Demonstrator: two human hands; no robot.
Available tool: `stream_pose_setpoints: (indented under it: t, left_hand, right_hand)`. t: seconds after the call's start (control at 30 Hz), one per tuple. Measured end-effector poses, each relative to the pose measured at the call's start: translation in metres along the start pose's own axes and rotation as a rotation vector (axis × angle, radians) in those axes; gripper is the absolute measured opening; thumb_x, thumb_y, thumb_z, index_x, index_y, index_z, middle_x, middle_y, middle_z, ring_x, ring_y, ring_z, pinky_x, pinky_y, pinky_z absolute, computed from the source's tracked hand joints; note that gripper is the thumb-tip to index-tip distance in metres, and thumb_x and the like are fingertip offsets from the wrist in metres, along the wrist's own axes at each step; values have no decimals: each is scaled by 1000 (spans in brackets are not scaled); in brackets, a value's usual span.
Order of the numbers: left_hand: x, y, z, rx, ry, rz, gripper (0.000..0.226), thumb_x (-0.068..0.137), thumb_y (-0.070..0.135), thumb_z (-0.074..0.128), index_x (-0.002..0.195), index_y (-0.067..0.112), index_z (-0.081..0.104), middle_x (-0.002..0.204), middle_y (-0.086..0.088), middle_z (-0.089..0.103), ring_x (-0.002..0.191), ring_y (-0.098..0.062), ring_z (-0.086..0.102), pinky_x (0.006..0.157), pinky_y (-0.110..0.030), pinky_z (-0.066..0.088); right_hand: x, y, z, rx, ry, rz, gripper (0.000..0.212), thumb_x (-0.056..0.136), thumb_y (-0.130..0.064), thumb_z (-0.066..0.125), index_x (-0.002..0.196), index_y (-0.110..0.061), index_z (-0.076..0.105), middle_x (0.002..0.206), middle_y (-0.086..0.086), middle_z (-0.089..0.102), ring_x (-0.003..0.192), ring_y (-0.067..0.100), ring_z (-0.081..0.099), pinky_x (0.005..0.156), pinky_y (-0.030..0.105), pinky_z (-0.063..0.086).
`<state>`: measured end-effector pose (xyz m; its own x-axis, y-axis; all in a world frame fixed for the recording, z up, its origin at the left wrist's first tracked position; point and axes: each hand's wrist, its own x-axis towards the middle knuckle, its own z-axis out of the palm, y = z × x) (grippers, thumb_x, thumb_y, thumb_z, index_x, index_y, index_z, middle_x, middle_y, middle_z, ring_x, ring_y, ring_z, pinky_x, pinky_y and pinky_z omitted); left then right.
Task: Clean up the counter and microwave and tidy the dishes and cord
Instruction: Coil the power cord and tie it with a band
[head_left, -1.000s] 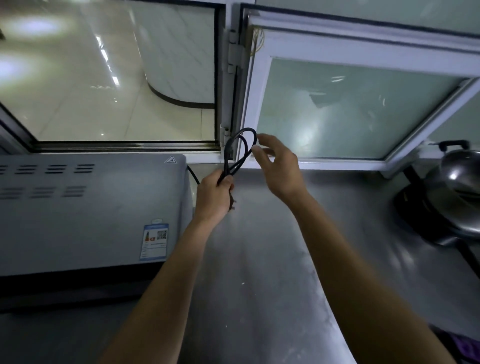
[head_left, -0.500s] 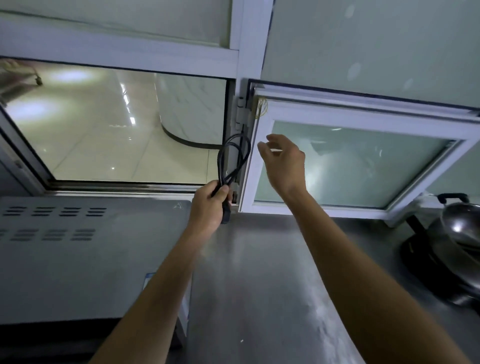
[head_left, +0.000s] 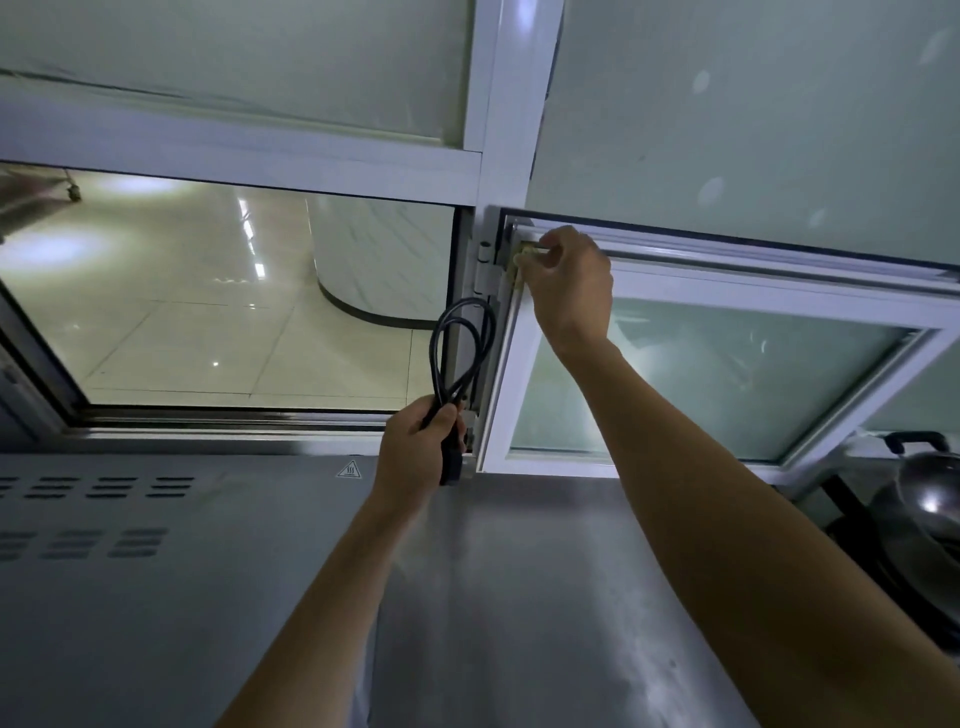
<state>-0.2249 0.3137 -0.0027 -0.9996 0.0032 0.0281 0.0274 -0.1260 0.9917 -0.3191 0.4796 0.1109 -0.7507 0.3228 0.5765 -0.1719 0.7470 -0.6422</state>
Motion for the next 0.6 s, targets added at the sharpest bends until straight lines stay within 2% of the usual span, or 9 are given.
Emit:
stream_pose_setpoints:
  t: [0.13, 0.23, 0.33, 0.4, 0.47, 0.6]
  left_hand:
    - [1, -3, -2, -10, -5, -19, 23, 101, 2, 47, 87, 4, 65, 64, 1, 60, 57, -12, 55, 61, -28, 50]
    - [-1, -3, -2, -39, -9, -26, 25, 101, 0, 47, 83, 2, 64, 63, -4, 58, 57, -17, 53, 57, -23, 48]
    - [-2, -2, -1, -62, -25, -23, 27, 100, -1, 46, 81, 4, 64, 61, -3, 57, 57, -17, 52, 57, -24, 46]
    - [-1, -2, 0, -57, -32, -13, 28, 101, -1, 46, 80, 5, 64, 60, -3, 57, 57, -17, 52, 57, -24, 46]
    - [-2, -1, 0, -60, -35, -4, 28, 101, 0, 45, 80, 4, 63, 62, -5, 57, 57, -18, 52, 57, -24, 47]
    - [1, -3, -3, -103, -26, -22, 28, 101, -2, 44, 83, 5, 65, 62, -2, 58, 54, -12, 54, 56, -23, 49]
  right_hand:
    - [4, 7, 10, -55, 28, -6, 16, 89, -28, 69, 100, -17, 71, 98, 0, 67, 81, 16, 63, 70, 30, 54]
    - [7, 14, 14, -116, 42, -21, 13, 89, -29, 68, 91, -17, 74, 90, 1, 66, 74, 16, 62, 63, 26, 51]
    - [8, 14, 17, -129, 58, -17, 13, 90, -27, 69, 91, -18, 78, 90, 1, 68, 72, 14, 63, 62, 25, 53]
    - [7, 13, 17, -144, 65, -39, 13, 91, -21, 66, 87, -16, 78, 87, 3, 67, 70, 15, 62, 56, 20, 44]
    - [6, 9, 18, -145, 74, -42, 18, 90, -14, 62, 76, -13, 74, 81, 3, 64, 66, 16, 57, 51, 19, 34]
    - [10, 7, 20, -136, 78, -26, 31, 87, -9, 55, 56, -14, 53, 67, 2, 52, 53, 14, 44, 48, 24, 34]
